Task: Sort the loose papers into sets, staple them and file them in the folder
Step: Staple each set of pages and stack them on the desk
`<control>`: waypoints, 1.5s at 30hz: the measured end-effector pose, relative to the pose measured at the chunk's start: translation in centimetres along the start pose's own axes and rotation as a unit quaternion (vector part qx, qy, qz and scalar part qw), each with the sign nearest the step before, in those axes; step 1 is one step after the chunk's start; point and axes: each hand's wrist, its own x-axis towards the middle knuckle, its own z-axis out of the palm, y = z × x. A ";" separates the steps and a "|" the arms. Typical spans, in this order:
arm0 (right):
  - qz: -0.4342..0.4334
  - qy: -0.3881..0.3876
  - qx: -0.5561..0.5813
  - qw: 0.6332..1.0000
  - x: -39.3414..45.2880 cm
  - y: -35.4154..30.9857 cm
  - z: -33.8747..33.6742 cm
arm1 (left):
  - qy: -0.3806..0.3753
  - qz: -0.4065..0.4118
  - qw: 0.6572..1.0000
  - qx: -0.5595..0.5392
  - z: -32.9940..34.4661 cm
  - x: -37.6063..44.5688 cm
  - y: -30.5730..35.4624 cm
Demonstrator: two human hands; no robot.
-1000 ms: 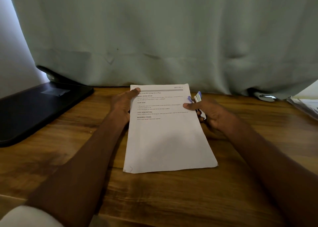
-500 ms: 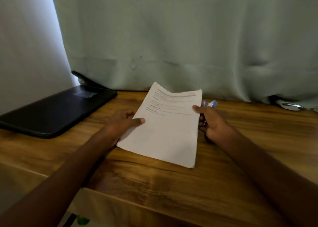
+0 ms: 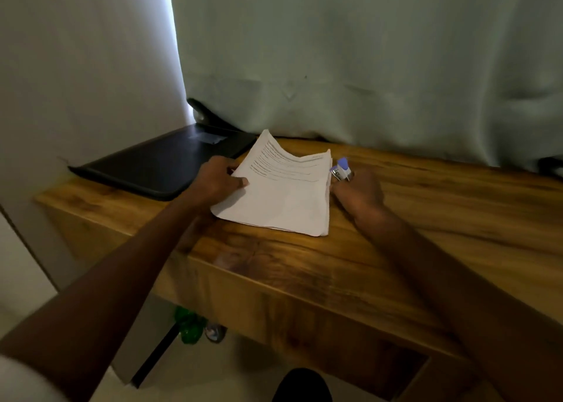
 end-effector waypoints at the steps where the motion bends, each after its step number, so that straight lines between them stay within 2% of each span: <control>1: -0.017 0.001 -0.040 0.999 -0.2 -0.3 0.6 | -0.011 0.004 0.999 0.033 -0.5 0.2 -0.3; 4: -0.062 -0.010 -0.136 0.989 -1.0 -1.5 2.7 | -0.014 0.032 0.992 0.124 -1.5 0.6 -0.9; 9: -0.139 -0.025 -0.214 0.966 -1.5 -1.9 5.1 | 0.025 0.014 0.991 0.134 -1.0 0.9 -1.9; 16: -0.149 -0.002 -0.191 0.970 -0.7 -1.1 5.0 | 0.146 0.072 0.972 0.169 1.4 -1.1 -2.0; 28: -0.155 0.009 -0.167 0.974 -1.2 -1.1 4.2 | 0.107 0.064 0.975 0.185 0.9 -1.9 -1.2; 36: -0.137 0.021 -0.120 0.983 -1.2 -0.9 4.3 | 0.107 0.053 0.976 0.183 1.0 -1.8 -1.3; 41: -0.104 0.048 0.009 0.993 -0.9 -0.7 3.2 | 0.161 0.066 0.959 0.224 0.7 -1.5 -0.5; 45: -0.058 0.080 0.127 0.987 -0.3 -0.1 0.9 | 0.197 0.134 0.954 0.181 1.9 -2.2 3.5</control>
